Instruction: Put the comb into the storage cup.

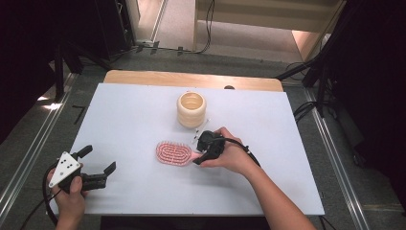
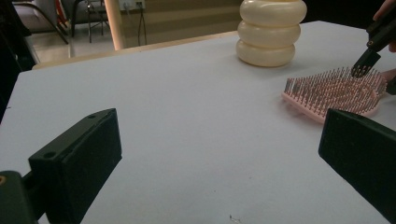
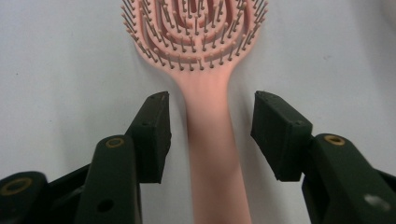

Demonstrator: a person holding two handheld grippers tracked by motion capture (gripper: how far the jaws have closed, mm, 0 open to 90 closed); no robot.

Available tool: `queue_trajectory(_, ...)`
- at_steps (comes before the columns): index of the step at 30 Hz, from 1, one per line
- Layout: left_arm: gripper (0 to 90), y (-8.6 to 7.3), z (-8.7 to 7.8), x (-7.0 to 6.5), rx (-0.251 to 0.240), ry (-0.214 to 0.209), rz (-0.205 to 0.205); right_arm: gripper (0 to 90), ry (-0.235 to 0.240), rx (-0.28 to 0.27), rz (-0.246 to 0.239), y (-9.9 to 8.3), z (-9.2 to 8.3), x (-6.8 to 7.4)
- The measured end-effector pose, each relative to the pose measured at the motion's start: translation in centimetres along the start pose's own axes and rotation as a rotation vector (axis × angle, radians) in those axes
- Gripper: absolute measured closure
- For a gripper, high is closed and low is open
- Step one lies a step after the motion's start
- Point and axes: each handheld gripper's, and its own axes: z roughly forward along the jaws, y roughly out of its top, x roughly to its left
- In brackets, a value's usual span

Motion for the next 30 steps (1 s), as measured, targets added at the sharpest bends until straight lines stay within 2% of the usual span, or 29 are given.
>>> queue_trajectory(1,0.0,0.0,0.0,-0.01,0.0,0.0,-0.001,50.1,-0.004,0.016,0.007,0.09,-0.02,0.1)
queue_trajectory(2,0.0,0.0,0.01,0.0,0.0,-0.001,0.001,51.2,-0.002,0.008,-0.005,0.14,0.12,0.05)
queue_trajectory(12,0.0,-0.01,0.0,0.01,-0.002,-0.003,0.0,60.3,-0.022,0.047,-0.033,0.52,0.48,0.26)
queue_trajectory(22,0.0,-0.01,0.01,-0.01,0.0,-0.001,0.003,60.7,-0.039,0.055,-0.043,0.65,0.65,0.61)
queue_trajectory(23,0.0,-0.01,0.01,-0.01,0.001,-0.002,0.004,60.7,-0.042,0.056,-0.057,0.68,0.68,0.58)
queue_trajectory(27,0.0,0.0,0.0,-0.04,0.004,-0.001,0.004,61.1,-0.032,0.064,-0.042,0.73,0.7,0.45)
queue_trajectory(30,0.0,-0.01,0.01,-0.04,0.002,-0.002,0.004,62.2,-0.031,0.069,-0.052,0.81,0.7,0.39)
